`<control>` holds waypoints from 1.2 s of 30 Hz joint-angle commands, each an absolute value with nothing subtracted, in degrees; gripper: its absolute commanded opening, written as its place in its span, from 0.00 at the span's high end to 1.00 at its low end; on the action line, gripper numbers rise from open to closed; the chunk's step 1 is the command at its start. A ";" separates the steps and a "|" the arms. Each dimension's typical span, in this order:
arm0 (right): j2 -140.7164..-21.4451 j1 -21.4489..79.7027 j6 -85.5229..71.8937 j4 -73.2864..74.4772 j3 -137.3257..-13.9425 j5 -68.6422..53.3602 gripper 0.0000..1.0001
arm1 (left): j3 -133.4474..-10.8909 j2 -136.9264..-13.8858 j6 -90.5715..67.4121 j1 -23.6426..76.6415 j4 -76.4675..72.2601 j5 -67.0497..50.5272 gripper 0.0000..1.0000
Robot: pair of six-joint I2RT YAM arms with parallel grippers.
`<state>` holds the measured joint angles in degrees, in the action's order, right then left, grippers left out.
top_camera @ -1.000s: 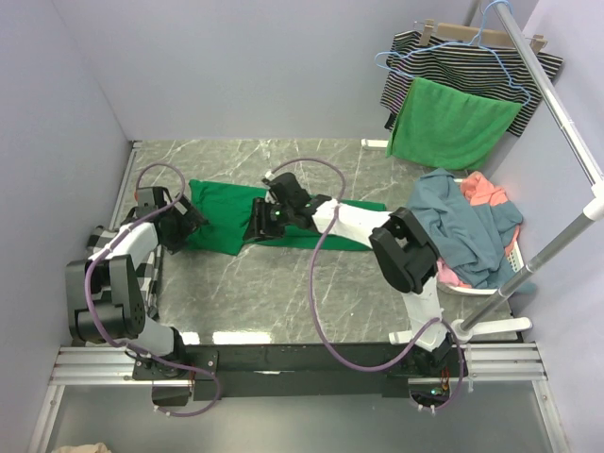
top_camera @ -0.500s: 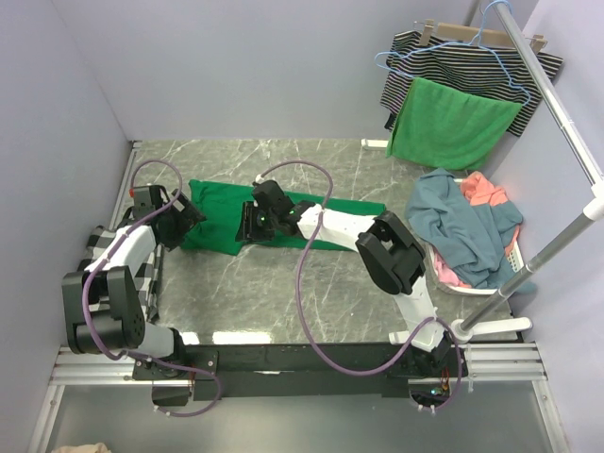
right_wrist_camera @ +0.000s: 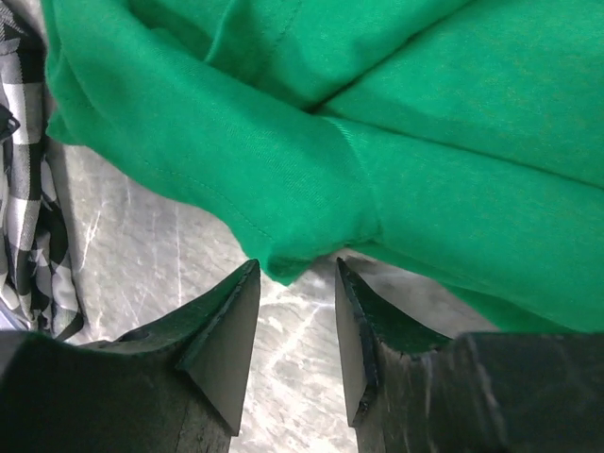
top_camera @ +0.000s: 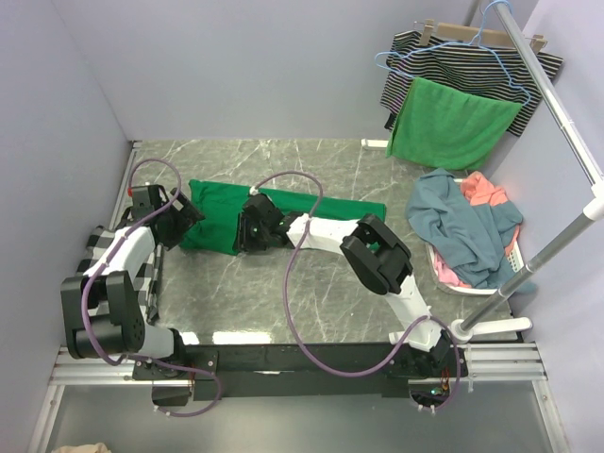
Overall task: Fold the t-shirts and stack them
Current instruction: Fold the other side of the tshirt into a rectangle
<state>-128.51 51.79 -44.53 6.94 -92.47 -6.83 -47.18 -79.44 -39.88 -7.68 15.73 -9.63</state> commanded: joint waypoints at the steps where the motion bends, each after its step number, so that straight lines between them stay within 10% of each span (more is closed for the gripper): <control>1: -130.51 52.73 -44.65 5.80 -94.74 -5.80 0.55 | -48.34 -77.78 -39.64 -7.56 15.56 -8.88 0.01; 12: -129.48 53.00 -41.31 7.47 -97.30 -4.84 1.00 | -49.13 -76.99 -39.73 -7.82 16.35 -7.39 0.02; 36: -132.71 45.79 -33.57 18.02 -119.78 -3.43 0.98 | -50.63 -73.83 -40.25 -8.35 17.05 -5.62 0.01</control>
